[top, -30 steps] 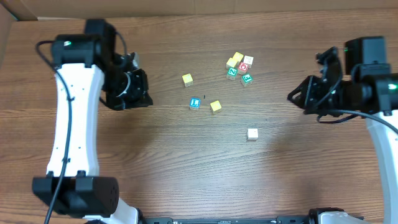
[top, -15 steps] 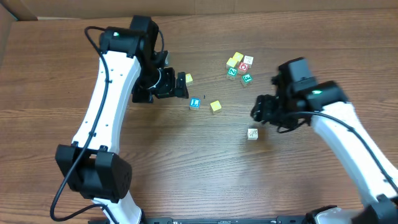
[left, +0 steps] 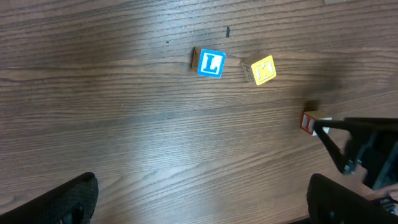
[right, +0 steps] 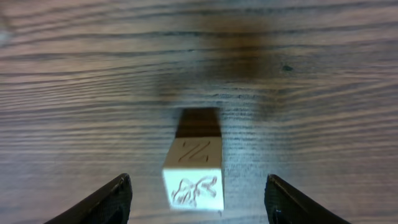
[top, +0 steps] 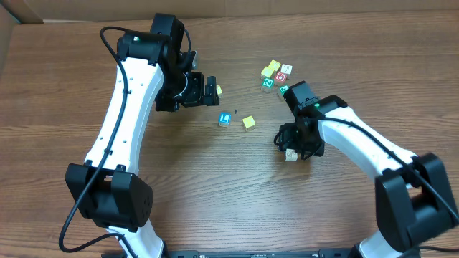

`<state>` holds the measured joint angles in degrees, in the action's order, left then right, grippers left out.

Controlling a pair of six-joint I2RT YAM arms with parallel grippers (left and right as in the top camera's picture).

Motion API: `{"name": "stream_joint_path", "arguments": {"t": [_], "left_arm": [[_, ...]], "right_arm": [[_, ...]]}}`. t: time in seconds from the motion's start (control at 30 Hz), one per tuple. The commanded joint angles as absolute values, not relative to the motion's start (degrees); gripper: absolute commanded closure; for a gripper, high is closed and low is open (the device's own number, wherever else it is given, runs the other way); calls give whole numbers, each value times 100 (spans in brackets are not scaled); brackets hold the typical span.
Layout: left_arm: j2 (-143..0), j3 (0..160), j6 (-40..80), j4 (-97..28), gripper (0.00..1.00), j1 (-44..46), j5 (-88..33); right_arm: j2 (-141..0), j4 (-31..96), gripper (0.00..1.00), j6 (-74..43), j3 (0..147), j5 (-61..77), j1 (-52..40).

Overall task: Flip 3 blocks
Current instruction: 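Move the right gripper over the white red-I block and lower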

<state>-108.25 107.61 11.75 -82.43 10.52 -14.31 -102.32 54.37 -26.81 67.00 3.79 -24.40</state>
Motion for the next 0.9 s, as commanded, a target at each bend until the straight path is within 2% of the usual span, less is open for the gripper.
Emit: {"name": "stream_joint_path", "arguments": {"t": [0.0, 0.07, 0.2, 0.47, 0.53, 0.6, 0.87], "left_arm": [[-10871, 10768, 1138, -8215, 0, 1063, -1396], [-10871, 10768, 1138, -8217, 0, 1063, -1396], [-10871, 10768, 1138, -8215, 0, 1063, -1396], [-10871, 10768, 1138, -8215, 0, 1063, -1396], [-10871, 10768, 1138, -8215, 0, 1063, -1396], [-10871, 10768, 1138, -8215, 0, 1063, -1396], [-10871, 10768, 1138, -8217, 0, 1063, -1396]], "right_arm": [[-10377, 5371, 31, -2724, 6624, 303, -2443], [-10377, 5306, 33, -2724, 6571, 305, -2443], [-10377, 5236, 44, -2727, 6490, 307, -2443], [-10377, 5210, 46, -2727, 6329, 392, -2449], [-10377, 5210, 55, -2727, 6326, 395, -2449], [-10377, 5181, 60, -2727, 6326, 395, -2449], [-10377, 5221, 60, -2724, 6326, 899, -2510]]}}
